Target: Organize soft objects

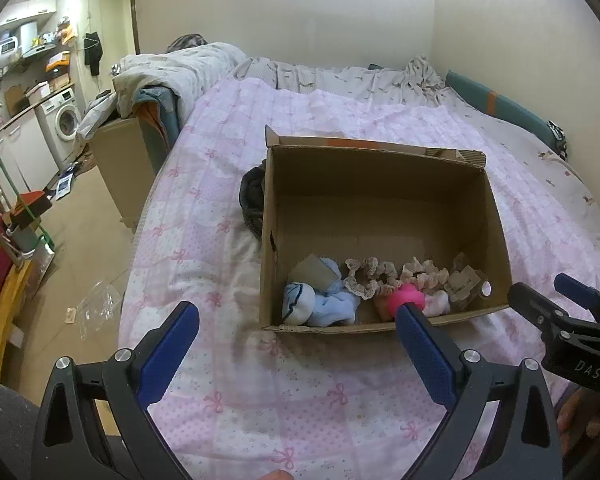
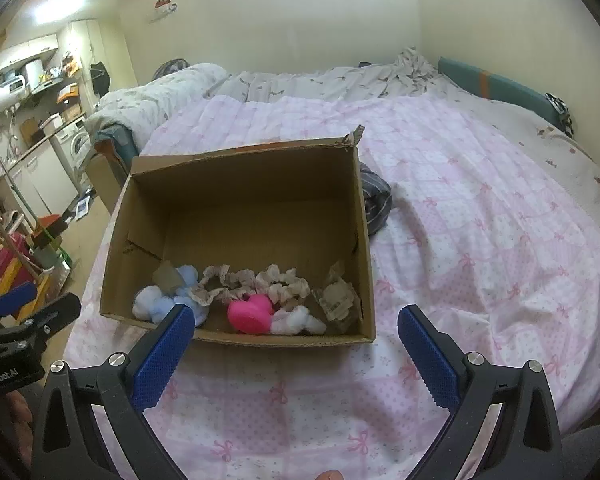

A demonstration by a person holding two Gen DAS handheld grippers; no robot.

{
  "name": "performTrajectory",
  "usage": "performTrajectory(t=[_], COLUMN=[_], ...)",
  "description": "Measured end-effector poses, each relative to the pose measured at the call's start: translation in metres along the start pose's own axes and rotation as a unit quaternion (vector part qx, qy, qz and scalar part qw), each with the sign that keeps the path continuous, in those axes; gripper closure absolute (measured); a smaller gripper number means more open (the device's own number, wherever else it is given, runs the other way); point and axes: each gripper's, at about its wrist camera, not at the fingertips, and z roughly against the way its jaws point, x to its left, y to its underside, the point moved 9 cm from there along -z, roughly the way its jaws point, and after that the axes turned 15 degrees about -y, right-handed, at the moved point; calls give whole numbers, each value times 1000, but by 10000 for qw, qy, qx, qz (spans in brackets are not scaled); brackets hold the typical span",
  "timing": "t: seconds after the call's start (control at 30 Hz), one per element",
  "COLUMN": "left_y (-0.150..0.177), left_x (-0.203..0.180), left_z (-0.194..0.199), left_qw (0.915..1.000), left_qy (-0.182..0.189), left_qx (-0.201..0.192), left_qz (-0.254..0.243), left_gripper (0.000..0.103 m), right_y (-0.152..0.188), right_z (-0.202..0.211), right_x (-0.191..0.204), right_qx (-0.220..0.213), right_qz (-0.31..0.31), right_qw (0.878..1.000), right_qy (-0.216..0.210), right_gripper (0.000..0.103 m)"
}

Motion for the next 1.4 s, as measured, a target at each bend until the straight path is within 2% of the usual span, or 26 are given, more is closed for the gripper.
performTrajectory(t=[1.4], left_y=[0], left_x=[-5], left_z=[-2], left_qw=[9999], left_qy=[94], left_qx=[42], left_qz=[54], left_gripper=[5], right_y=[1], right_z=[-1], right_x=[0], right_qx=[-14], right_qz=[14], right_qw=[10000], right_qy=[-37], right_gripper=[0])
